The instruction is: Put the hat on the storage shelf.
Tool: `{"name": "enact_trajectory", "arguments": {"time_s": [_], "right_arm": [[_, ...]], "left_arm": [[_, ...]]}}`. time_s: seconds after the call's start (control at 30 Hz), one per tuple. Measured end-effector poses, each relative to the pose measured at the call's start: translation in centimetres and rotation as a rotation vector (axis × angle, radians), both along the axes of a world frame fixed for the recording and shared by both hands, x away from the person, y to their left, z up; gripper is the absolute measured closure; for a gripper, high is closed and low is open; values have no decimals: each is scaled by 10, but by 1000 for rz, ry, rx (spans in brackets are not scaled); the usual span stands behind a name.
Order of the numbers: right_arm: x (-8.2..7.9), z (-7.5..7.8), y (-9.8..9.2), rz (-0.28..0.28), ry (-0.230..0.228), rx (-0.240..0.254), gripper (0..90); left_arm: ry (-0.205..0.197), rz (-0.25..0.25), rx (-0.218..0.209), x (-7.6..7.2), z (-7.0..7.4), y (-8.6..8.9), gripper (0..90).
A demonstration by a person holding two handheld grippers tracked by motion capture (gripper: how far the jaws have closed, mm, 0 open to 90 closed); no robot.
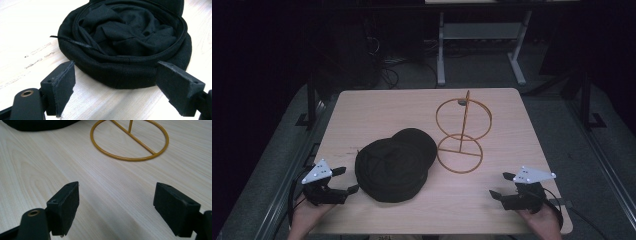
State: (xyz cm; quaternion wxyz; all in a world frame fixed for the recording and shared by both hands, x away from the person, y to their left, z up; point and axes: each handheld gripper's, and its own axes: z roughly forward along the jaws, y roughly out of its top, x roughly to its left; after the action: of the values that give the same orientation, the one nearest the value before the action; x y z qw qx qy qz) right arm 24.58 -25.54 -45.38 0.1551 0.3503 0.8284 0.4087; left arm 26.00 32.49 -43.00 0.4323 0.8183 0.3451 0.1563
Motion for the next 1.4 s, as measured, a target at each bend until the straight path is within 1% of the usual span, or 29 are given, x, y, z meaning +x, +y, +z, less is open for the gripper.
{"name": "enact_trajectory", "arguments": {"time_s": [0.07, 0.13, 0.2, 0.27, 0.3, 0.37, 0.4, 0.5, 0.6, 0.67, 0.73, 0.83, 0.87, 0.93, 1.03, 1.23, 1.3, 1.4], "right_arm": [[1, -1, -1, 3, -7, 1, 202], [1, -1, -1, 1, -4, 1, 202], [2, 0, -1, 4, 2, 12, 202], [4, 2, 0, 11, -8, 13, 201], [5, 2, 2, 16, -5, 18, 198], [6, 4, 5, 26, -6, 13, 197], [6, 5, 7, 33, -8, 10, 197], [5, 9, 12, 54, -23, 13, 193], [4, 13, 18, 79, -22, 18, 185], [2, 18, 23, 103, -36, 22, 185], [1, 23, 30, 133, -42, 15, 185], [0, 30, 40, 173, -49, 16, 195], [0, 32, 44, 188, -48, 14, 197], [2, 37, 52, 213, -47, 3, 199], [6, 43, 64, 248, -43, -2, 208], [16, 51, 99, 341, -29, -36, 221], [19, 53, 111, 378, -38, -56, 223], [24, 57, 128, 420, -26, -66, 226]], "left_arm": [[-2, 4, -1, 1, 0, 1, 161], [1, 9, -5, 1, 0, 2, 161], [6, 9, -6, 1, -2, 4, 161], [8, 7, -5, 0, -2, 5, 161], [4, 5, -7, -1, -2, 5, 161], [-3, 8, -10, -3, 0, 6, 161], [-3, 13, -20, -3, 0, 6, 161], [-3, 11, -21, -5, 1, 7, 161], [-3, 15, -37, -6, 3, 7, 161], [-1, 14, -32, -6, 5, 8, 161], [-7, 21, -46, -8, 6, 8, 161], [-14, 19, -41, -8, 7, 8, 161], [-11, 16, -35, -8, 7, 7, 161], [-12, 11, -31, -7, 6, 7, 161], [-6, 8, -37, -5, 5, 6, 161], [-11, -1, -39, -4, 6, 6, 161], [-9, 4, -49, -4, 7, 7, 161], [-12, 4, -50, -4, 7, 8, 161]]}}
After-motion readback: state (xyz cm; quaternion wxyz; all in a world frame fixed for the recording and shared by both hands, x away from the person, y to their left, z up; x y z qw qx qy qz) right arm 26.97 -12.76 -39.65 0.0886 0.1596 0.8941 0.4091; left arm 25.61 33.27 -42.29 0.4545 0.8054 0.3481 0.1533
